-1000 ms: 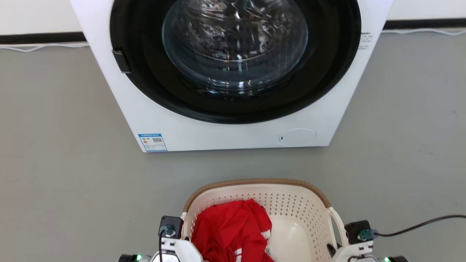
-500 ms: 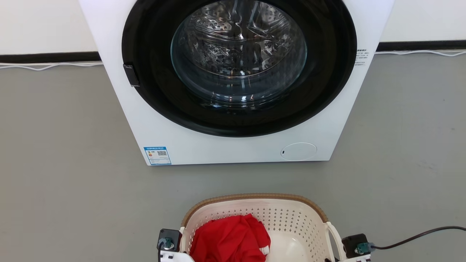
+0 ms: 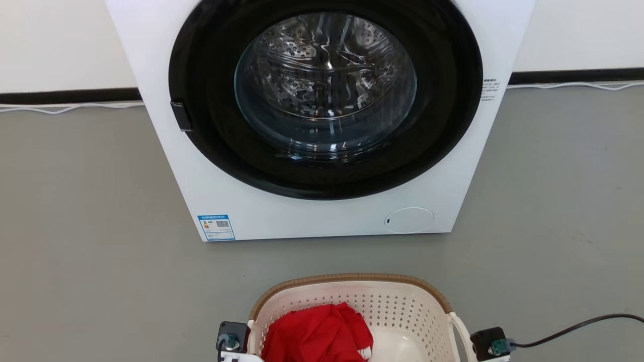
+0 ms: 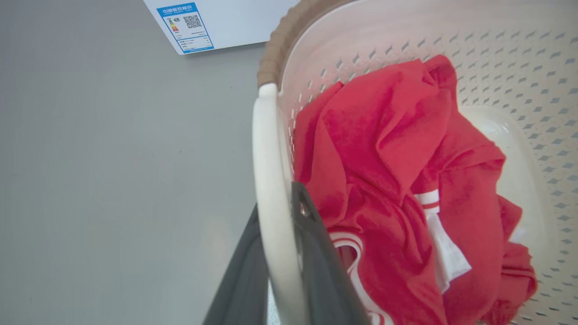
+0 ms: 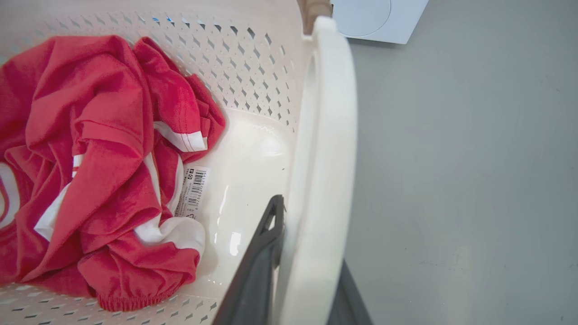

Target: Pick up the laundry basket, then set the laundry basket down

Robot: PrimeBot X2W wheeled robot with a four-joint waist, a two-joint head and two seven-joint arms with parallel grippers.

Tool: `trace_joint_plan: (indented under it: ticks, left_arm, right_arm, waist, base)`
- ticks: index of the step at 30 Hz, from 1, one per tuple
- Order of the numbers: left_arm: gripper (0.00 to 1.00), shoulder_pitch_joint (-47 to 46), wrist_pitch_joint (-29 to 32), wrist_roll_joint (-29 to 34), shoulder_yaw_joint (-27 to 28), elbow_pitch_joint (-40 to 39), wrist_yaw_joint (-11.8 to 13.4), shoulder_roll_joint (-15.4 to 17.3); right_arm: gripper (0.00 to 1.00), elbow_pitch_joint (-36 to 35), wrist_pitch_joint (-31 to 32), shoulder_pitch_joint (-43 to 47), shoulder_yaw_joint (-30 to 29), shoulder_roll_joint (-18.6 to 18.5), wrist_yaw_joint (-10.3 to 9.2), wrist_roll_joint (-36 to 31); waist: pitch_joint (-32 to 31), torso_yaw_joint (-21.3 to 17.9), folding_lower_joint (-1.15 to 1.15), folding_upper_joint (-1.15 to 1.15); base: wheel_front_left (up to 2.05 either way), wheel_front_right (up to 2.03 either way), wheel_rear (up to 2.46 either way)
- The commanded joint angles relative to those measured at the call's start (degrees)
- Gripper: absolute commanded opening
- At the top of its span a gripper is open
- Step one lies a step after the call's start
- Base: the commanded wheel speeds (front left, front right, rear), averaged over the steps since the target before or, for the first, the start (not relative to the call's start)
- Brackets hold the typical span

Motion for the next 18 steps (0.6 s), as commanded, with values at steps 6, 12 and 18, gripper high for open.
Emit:
trace_joint_plan:
  ticks: [6, 12, 18]
  left_arm:
    - [0.00, -1.7, -0.9, -0.8, -0.1, -0.9, 0.3, -0.2]
    - [0.00, -1.8, -1.0, -1.5, -0.6, -0.9, 0.4, -0.2]
    - [0.00, -1.7, -1.1, -2.2, -1.2, -0.8, 0.5, -0.2]
  right_arm:
    - [0.00, -1.4, 0.8, 0.6, 2.5, 1.5, 1.19, -0.3]
    - [0.00, -1.3, 0.8, 0.5, 2.5, 1.5, 1.19, -0.4]
    - [0.00, -1.0, 0.8, 0.4, 2.3, 1.5, 1.19, -0.5]
  waist:
    - [-1.1, -0.3, 0.00, 0.00]
    - [-1.5, -0.4, 0.00, 0.00]
    - [-1.8, -0.3, 0.00, 0.00]
  base:
    - [0.00, 0.00, 0.00]
    - [0.00, 0.00, 0.00]
    - [0.00, 0.00, 0.00]
